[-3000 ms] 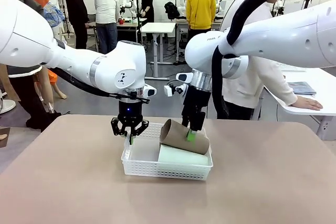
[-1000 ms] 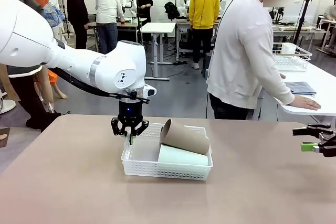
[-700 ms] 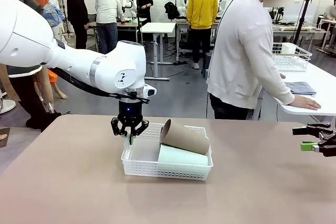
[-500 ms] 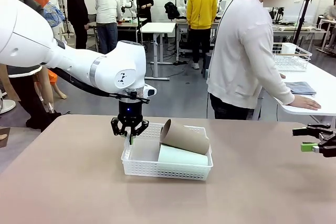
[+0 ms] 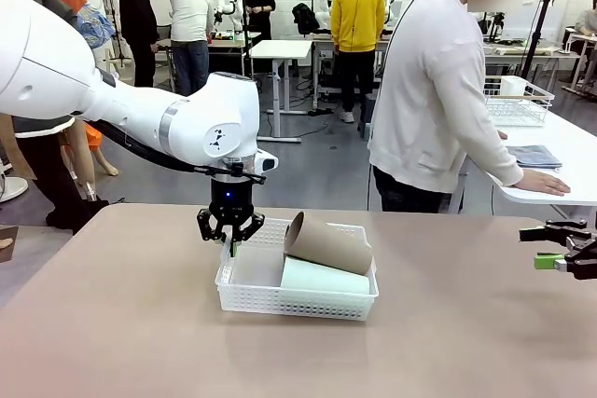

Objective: Clean and organize the cups into the basket.
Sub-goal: Move the Organizing basket back to the left side of the table.

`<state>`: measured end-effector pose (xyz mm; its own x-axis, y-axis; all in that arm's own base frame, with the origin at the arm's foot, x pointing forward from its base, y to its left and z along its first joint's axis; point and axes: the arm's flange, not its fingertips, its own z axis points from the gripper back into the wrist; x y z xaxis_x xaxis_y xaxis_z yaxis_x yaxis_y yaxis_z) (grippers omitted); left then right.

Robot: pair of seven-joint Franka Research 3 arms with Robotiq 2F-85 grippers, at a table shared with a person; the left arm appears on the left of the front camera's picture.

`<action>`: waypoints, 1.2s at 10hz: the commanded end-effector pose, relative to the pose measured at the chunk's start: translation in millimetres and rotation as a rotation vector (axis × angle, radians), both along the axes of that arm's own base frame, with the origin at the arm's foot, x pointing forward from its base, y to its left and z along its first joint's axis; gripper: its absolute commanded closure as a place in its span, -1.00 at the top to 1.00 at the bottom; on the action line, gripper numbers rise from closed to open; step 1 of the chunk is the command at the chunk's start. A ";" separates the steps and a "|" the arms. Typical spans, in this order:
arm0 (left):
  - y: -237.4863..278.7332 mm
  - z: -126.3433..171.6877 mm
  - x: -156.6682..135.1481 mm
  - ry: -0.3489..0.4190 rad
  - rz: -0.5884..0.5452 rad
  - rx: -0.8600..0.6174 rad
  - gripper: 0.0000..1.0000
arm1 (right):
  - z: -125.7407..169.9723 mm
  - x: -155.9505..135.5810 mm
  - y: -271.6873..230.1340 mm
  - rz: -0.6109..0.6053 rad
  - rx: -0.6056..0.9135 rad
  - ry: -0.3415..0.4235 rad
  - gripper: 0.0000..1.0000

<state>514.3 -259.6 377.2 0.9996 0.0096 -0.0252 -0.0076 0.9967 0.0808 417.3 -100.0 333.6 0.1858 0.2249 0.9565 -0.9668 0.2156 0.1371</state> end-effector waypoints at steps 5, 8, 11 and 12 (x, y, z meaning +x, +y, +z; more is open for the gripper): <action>-0.3 1.2 -0.6 -0.003 0.003 0.001 -1.00 | -0.8 -2.1 0.1 0.005 -0.004 0.012 1.00; -0.3 1.2 -0.6 -0.003 0.003 0.001 -1.00 | 35.2 -32.3 -36.4 -0.041 0.184 0.330 1.00; -0.3 1.2 -0.6 -0.003 0.003 0.001 -1.00 | 56.5 -46.4 -105.9 -0.193 0.399 0.844 1.00; -0.3 1.2 -0.6 -0.003 0.003 0.001 -1.00 | 56.2 -48.7 -124.2 -0.236 0.411 0.957 1.00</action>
<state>514.4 -259.6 377.2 0.9996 0.0097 -0.0251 -0.0077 0.9967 0.0808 352.8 -214.5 384.5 0.8096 -0.1300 0.5724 -0.5516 0.1649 0.8177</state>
